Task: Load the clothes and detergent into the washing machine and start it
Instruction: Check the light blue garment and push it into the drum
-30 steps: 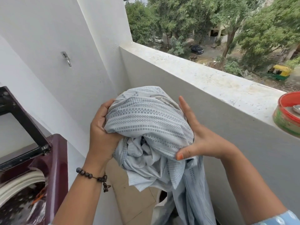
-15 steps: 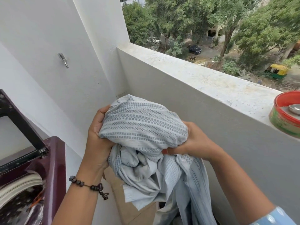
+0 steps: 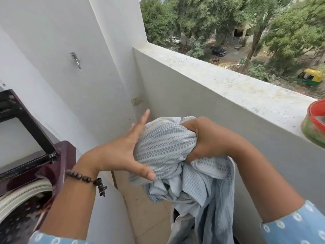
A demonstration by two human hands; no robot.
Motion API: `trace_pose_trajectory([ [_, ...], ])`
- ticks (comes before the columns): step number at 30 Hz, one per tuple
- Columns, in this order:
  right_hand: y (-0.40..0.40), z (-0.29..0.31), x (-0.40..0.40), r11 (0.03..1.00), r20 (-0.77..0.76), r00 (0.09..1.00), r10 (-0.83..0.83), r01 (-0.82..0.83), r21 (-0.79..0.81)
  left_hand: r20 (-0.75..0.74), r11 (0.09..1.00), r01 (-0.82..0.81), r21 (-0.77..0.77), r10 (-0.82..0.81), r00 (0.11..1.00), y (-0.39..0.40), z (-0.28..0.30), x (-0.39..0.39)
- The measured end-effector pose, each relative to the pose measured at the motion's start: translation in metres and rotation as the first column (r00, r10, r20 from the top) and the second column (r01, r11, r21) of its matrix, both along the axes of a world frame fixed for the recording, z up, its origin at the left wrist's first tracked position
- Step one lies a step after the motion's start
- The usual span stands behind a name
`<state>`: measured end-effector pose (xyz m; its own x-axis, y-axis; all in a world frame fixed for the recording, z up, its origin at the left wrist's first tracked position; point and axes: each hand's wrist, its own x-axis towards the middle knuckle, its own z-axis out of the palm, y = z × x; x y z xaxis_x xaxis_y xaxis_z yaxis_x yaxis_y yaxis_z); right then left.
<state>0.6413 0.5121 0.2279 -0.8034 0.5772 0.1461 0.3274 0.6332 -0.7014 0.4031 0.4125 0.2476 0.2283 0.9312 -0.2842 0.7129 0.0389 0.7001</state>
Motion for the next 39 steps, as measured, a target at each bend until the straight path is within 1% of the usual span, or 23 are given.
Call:
trace_pose_trajectory([
  [1,-0.003,0.003,-0.004,0.999,0.006,0.999,0.034,-0.034,0.033,-0.015,0.999,0.032,0.002,-0.032,0.999,0.005,-0.002,0.006],
  [2,-0.004,0.006,-0.006,0.997,0.003,0.998,0.056,-0.056,0.059,0.009,0.999,0.046,0.013,-0.046,0.999,0.008,-0.003,0.011],
  [5,0.000,0.014,-0.002,0.996,-0.035,0.997,0.069,-0.067,0.054,0.168,0.995,-0.001,0.104,-0.017,0.986,0.012,-0.004,0.022],
  [8,0.008,0.016,0.004,0.997,-0.103,0.992,0.072,-0.071,0.016,0.233,0.966,-0.089,0.244,0.031,0.972,0.012,-0.012,0.039],
  [11,0.014,0.013,0.007,0.998,-0.160,0.985,0.064,-0.062,0.017,0.295,0.895,-0.217,0.389,0.102,0.950,0.010,-0.023,0.052],
  [13,0.018,0.009,0.008,0.997,-0.174,0.983,0.065,-0.072,-0.035,0.394,0.861,-0.292,0.417,0.118,0.911,0.009,-0.028,0.054],
  [15,0.027,0.004,0.013,0.986,-0.191,0.978,0.087,-0.113,-0.126,0.500,0.840,-0.361,0.404,0.128,0.857,0.011,-0.028,0.053],
  [16,0.031,0.000,0.016,0.965,-0.227,0.968,0.106,-0.155,-0.210,0.544,0.830,-0.395,0.394,0.136,0.828,0.012,-0.028,0.051],
  [18,0.039,-0.010,0.026,0.884,-0.339,0.937,0.083,-0.226,-0.409,0.640,0.801,-0.472,0.368,0.150,0.754,0.015,-0.025,0.045],
  [20,0.044,-0.024,0.035,0.820,-0.383,0.924,0.015,-0.231,-0.524,0.746,0.757,-0.564,0.330,0.157,0.647,0.017,-0.019,0.034],
  [22,0.045,-0.041,0.037,0.787,-0.391,0.920,0.000,-0.241,-0.568,0.837,0.705,-0.653,0.275,0.159,0.523,0.019,-0.014,0.022],
  [24,0.042,-0.054,0.034,0.755,-0.419,0.908,0.007,-0.280,-0.593,0.897,0.664,-0.718,0.210,0.160,0.411,0.021,-0.013,0.012],
  [27,0.036,-0.058,0.023,0.725,-0.450,0.892,-0.044,-0.281,-0.629,0.945,0.647,-0.755,0.104,0.172,0.278,0.024,-0.019,0.006],
  [29,0.031,-0.057,0.012,0.708,-0.478,0.873,-0.097,-0.277,-0.649,0.962,0.640,-0.767,0.051,0.175,0.210,0.023,-0.026,0.010],
  [32,0.026,-0.054,-0.002,0.717,-0.549,0.808,-0.213,-0.252,-0.650,0.973,0.633,-0.774,0.009,0.172,0.152,0.019,-0.040,0.020],
  [35,0.024,-0.047,-0.007,0.767,-0.594,0.738,-0.320,-0.167,-0.620,0.962,0.677,-0.731,-0.086,0.248,0.116,0.015,-0.054,0.023],
  [37,0.026,-0.043,-0.006,0.782,-0.618,0.699,-0.361,-0.134,-0.609,0.936,0.707,-0.691,-0.152,0.328,0.130,0.012,-0.058,0.024],
  [39,0.028,-0.040,-0.004,0.807,-0.636,0.685,-0.355,-0.120,-0.579,0.916,0.720,-0.677,-0.153,0.360,0.176,0.009,-0.061,0.024],
])
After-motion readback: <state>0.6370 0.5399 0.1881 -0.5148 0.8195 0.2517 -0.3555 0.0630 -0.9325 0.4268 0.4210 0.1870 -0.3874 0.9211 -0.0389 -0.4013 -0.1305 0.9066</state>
